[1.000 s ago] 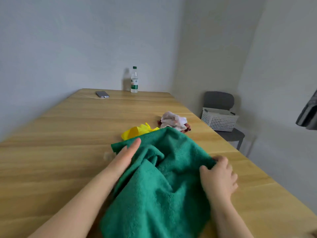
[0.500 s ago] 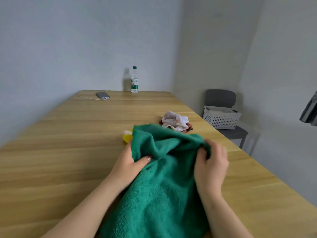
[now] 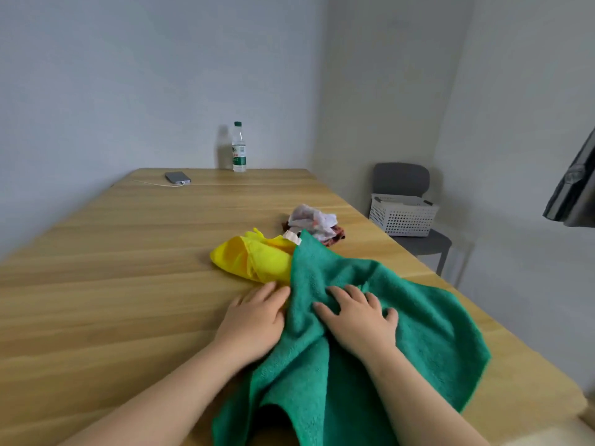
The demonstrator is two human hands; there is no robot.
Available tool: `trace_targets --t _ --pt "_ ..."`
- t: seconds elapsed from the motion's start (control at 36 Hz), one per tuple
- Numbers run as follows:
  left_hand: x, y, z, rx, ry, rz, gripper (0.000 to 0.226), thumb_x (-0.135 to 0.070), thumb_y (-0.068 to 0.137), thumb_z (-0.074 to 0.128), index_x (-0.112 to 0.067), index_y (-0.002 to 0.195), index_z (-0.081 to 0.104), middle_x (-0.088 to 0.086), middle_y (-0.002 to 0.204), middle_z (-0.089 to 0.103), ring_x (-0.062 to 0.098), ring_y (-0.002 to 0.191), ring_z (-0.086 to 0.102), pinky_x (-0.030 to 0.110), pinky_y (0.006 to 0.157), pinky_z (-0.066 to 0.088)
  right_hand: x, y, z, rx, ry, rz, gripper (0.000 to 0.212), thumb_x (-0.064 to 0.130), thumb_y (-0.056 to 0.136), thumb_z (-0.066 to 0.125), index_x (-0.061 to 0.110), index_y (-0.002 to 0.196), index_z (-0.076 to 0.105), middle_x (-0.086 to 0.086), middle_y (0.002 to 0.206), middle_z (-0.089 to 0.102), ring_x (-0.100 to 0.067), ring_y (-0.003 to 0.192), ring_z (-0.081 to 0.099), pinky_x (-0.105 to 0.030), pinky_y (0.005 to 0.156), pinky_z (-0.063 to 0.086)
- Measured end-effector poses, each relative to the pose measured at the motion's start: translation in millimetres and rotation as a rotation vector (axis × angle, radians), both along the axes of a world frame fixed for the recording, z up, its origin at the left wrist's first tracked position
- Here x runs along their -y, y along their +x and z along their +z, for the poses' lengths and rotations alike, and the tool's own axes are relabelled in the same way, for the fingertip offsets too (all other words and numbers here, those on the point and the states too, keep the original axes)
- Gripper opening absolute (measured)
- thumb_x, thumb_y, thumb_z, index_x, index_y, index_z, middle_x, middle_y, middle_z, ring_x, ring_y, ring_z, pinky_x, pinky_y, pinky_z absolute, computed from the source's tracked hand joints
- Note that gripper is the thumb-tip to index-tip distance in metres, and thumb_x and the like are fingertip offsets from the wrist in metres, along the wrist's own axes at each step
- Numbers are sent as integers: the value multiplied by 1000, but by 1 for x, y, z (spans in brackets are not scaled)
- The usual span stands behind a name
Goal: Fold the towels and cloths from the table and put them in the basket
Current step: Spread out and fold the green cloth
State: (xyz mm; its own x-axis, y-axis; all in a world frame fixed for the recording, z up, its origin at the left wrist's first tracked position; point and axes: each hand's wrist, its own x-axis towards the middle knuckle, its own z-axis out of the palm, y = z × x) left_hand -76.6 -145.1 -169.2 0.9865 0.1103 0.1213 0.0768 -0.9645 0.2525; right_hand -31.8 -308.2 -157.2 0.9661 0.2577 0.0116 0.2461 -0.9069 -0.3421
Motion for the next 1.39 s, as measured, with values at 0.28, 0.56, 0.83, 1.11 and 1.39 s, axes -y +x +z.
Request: trace_targets --t 0.28,0.56,0.83,1.11,1.39 --pt "-26 79 2 -161 57 144 49 -49 98 16 -39 146 15 -13 158 3 16 146 3 49 115 7 -2 48 -2 36 -61 16 56 63 93 22 40 144 24 11 154 17 -24 144 10 -53 111 8" --pt "-64 155 0 -140 14 375 50 -55 96 13 -43 144 16 -12 158 6 22 145 5 54 112 11 -47 111 -5 48 -59 41 53 59 94 22 38 143 26 8 155 18 -27 143 9 -55 111 8" --pt "-74 152 4 333 -518 450 19 -24 94 40 -20 109 52 8 121 53 31 108 52 39 92 40 -59 122 -4 183 88 -35 51 49 95 36 26 140 32 -3 151 25 -26 137 25 -45 107 23" --pt "-56 80 10 187 -772 219 29 -10 77 48 -30 62 62 -14 72 66 18 84 60 31 84 45 -22 58 3 227 -175 42 34 43 96 35 20 117 48 0 123 50 -25 117 44 -34 91 34" --pt "-27 -10 9 33 -322 77 30 -37 97 43 -41 124 53 -17 130 54 9 120 50 27 100 37 23 -8 -3 43 -152 121 56 57 95 24 34 147 21 10 156 15 -13 145 7 -38 117 8"
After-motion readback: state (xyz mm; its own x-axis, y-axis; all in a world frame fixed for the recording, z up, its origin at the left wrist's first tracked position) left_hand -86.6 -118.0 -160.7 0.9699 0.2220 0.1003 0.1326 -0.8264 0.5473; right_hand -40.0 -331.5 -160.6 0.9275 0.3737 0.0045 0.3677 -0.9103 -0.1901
